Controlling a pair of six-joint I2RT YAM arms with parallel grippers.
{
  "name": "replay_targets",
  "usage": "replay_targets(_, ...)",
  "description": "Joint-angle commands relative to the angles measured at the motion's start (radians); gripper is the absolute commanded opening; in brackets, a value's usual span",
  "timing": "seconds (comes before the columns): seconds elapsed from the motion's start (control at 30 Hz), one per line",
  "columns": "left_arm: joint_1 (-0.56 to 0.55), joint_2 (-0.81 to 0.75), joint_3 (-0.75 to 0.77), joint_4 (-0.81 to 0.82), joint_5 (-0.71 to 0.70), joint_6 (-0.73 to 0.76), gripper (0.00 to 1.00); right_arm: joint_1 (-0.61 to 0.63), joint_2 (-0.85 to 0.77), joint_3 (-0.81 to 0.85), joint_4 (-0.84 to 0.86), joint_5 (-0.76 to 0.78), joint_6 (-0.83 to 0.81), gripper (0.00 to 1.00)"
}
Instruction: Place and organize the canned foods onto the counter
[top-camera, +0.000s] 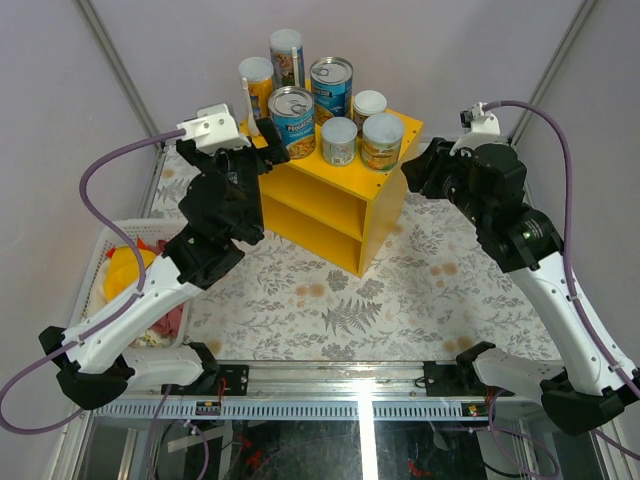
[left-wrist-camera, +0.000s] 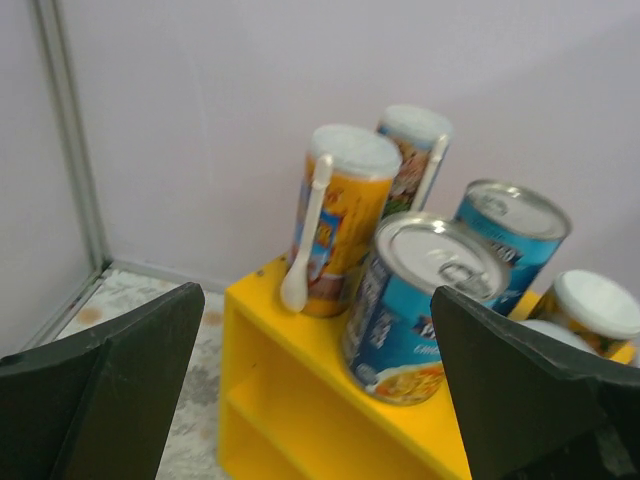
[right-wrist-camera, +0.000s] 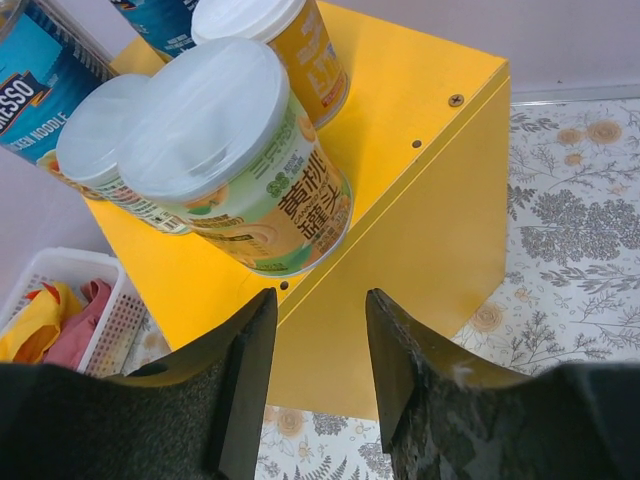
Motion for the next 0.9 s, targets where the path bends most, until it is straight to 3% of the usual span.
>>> replay_targets(0.0,0.024,-0.042,-0.084,-0.025,-0.065,-0.041,0.96,0.025,-0.015,0.017,0.005,0.017,-0.024,0.48)
replay_targets(0.27,0.059,-0.075,-0.166,-0.103,-0.050,-0.185,0.96,0.063,-0.026,0.011,-0.016,0.048,-0.033,0.50)
replay_targets(0.5,0.052,-0.177,-0.333,-0.268,0.064,-0.445,0.97,0.069,-0.066,-0.050,-0.082,0.111,-0.074,0.60)
replay_targets(0.73,0.044,-0.334,-0.560,-0.292,0.082,-0.526,1.00,0.069,-0.141,-0.229,-0.084,0.253,-0.033,0.99)
replay_targets(0.87,0.043,-0.420,-0.657,-0.310,0.033,-0.552,1.00,0.069,-0.168,-0.303,-0.096,0.371,0.027,0.99)
